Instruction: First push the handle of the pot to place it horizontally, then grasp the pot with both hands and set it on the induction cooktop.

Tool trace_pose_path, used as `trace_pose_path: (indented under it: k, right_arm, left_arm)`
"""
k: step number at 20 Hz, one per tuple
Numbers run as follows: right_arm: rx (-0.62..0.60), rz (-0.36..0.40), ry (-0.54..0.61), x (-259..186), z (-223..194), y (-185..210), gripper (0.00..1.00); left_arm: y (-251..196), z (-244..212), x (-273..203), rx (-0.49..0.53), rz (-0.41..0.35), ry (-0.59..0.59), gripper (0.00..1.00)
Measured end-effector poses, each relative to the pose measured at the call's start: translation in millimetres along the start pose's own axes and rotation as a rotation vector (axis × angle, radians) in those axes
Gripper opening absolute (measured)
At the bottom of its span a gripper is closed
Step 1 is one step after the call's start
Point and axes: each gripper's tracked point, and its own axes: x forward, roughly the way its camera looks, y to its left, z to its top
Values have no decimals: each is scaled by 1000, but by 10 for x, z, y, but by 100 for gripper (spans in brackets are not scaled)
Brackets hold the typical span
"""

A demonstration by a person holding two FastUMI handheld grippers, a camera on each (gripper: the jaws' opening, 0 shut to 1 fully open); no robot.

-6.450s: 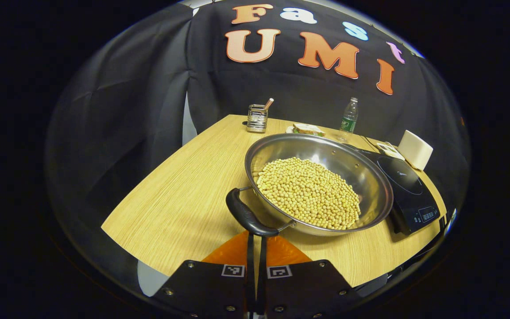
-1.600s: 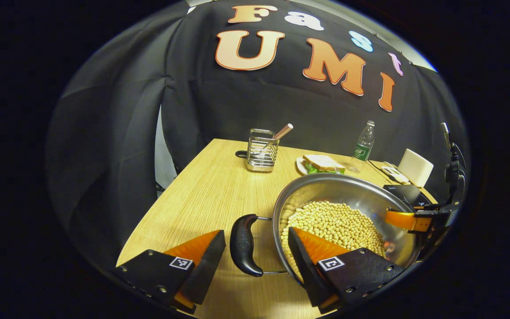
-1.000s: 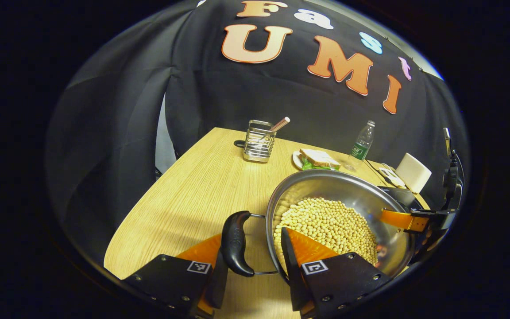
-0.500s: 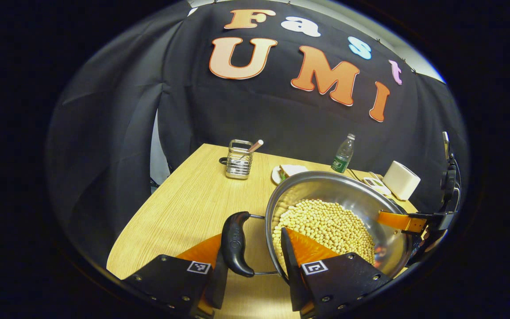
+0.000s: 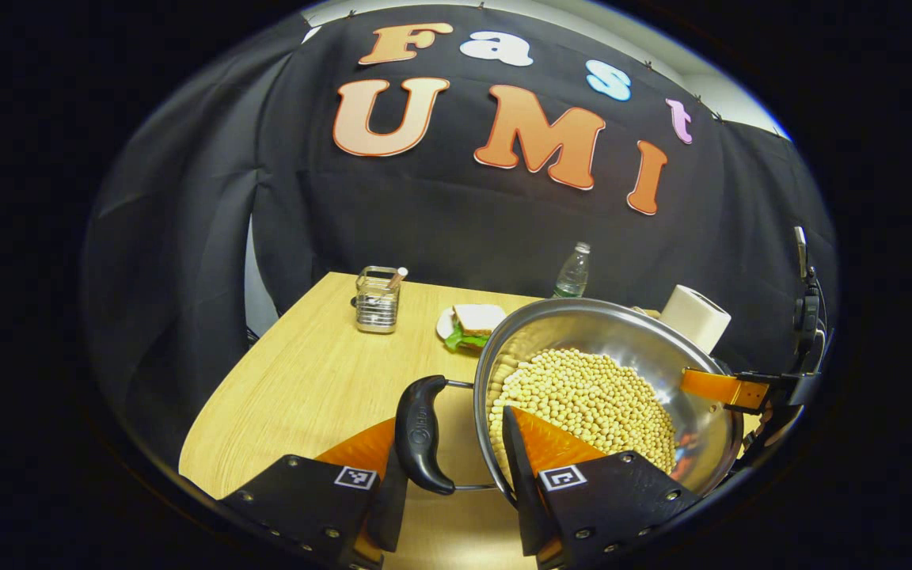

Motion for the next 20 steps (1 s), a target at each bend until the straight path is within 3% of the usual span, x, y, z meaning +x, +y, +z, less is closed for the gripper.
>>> trace_pose_path:
  k: [20]
  right_arm:
    - [118, -126, 4, -206, 39, -1744, 58]
  left_arm:
    - [-1724, -238, 493, 67, -136, 51, 59]
